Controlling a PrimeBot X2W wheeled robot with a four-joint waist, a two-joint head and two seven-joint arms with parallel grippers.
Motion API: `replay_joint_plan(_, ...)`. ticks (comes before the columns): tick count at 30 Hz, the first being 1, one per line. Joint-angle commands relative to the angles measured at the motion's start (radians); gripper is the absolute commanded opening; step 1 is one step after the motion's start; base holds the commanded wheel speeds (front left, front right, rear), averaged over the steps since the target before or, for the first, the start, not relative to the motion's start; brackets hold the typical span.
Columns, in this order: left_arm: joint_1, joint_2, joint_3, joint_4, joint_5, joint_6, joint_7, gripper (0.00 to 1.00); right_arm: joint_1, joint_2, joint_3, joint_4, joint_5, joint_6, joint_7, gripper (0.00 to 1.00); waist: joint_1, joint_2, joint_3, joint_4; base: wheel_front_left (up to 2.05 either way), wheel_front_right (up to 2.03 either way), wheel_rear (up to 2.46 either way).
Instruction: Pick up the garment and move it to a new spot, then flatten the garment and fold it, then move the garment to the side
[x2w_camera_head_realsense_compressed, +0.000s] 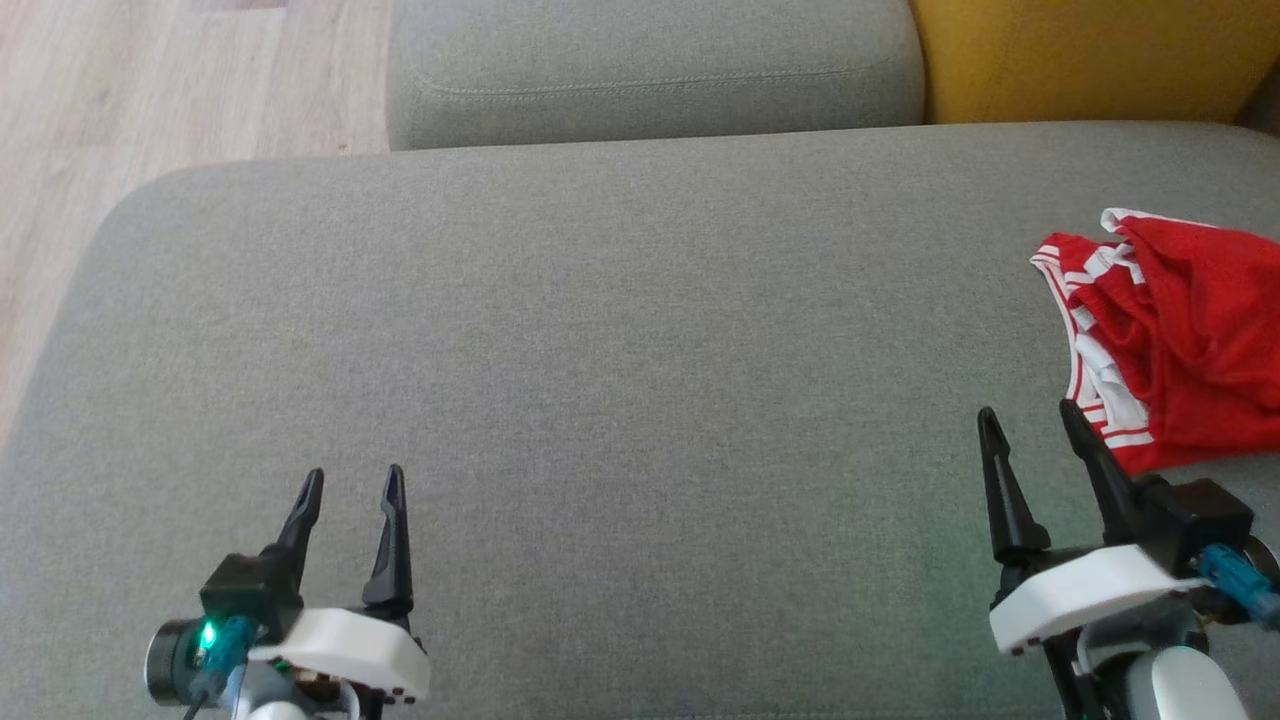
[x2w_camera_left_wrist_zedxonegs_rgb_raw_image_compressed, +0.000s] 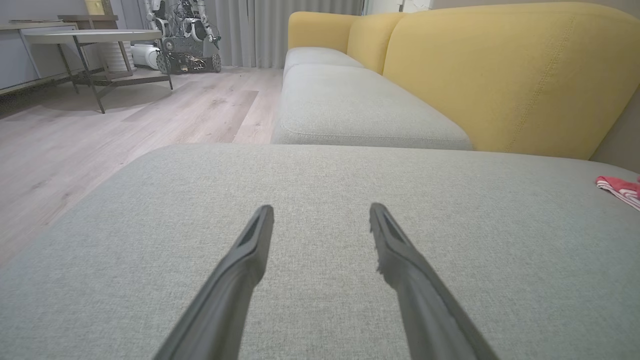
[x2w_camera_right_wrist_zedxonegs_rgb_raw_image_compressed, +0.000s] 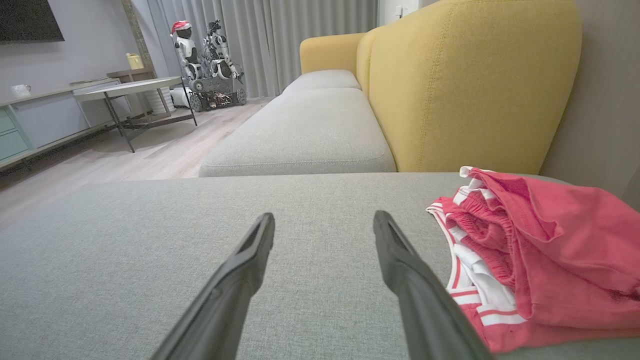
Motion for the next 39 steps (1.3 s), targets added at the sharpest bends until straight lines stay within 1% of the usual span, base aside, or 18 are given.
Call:
replay_joint_plan(1, -0.046, 0.018, 0.028, -0.024, -0.005, 0.008, -0.003, 1.00, -0.032, -0.003, 0.028, -0.043, -0.004, -0.001, 0.002, 1.00, 0.0000, 0.0000, 0.002, 0.003, 0.00, 0.00, 0.00)
replay_joint_plan(8, -0.055, 0.013, 0.023, -0.015, -0.013, 0.005, -0.004, 1.00, -0.030, -0.003, 0.029, -0.045, -0.001, -0.001, 0.005, 1.00, 0.0000, 0.0000, 0.006, 0.016, 0.00, 0.00, 0.00)
replay_joint_plan(9, -0.002, -0.001, -0.006, 0.014, -0.008, 0.000, 0.000, 0.00, 0.000, 0.000, 0.002, -0.004, 0.000, 0.000, 0.003, 0.00, 0.0000, 0.0000, 0.006, 0.016, 0.00, 0.00, 0.00)
replay_joint_plan(12, 0.012, -0.010, -0.007, 0.060, -0.010, -0.002, 0.000, 0.00, 0.008, 0.001, 0.004, 0.045, 0.002, 0.000, 0.003, 0.00, 0.0000, 0.0000, 0.006, 0.016, 0.00, 0.00, 0.00)
replay_joint_plan(14, 0.015, -0.012, -0.006, 0.064, -0.018, -0.003, 0.002, 0.00, 0.011, 0.001, 0.004, 0.049, 0.010, 0.000, 0.002, 0.00, 0.0000, 0.0000, 0.006, 0.016, 0.00, 0.00, 0.00)
replay_joint_plan(39, -0.019, -0.027, 0.064, 0.067, -0.289, -0.056, 0.072, 0.00, -0.024, -0.013, -0.002, 0.086, 0.325, 0.000, 0.007, 0.00, 0.0000, 0.0000, 0.004, 0.009, 0.00, 0.00, 0.00)
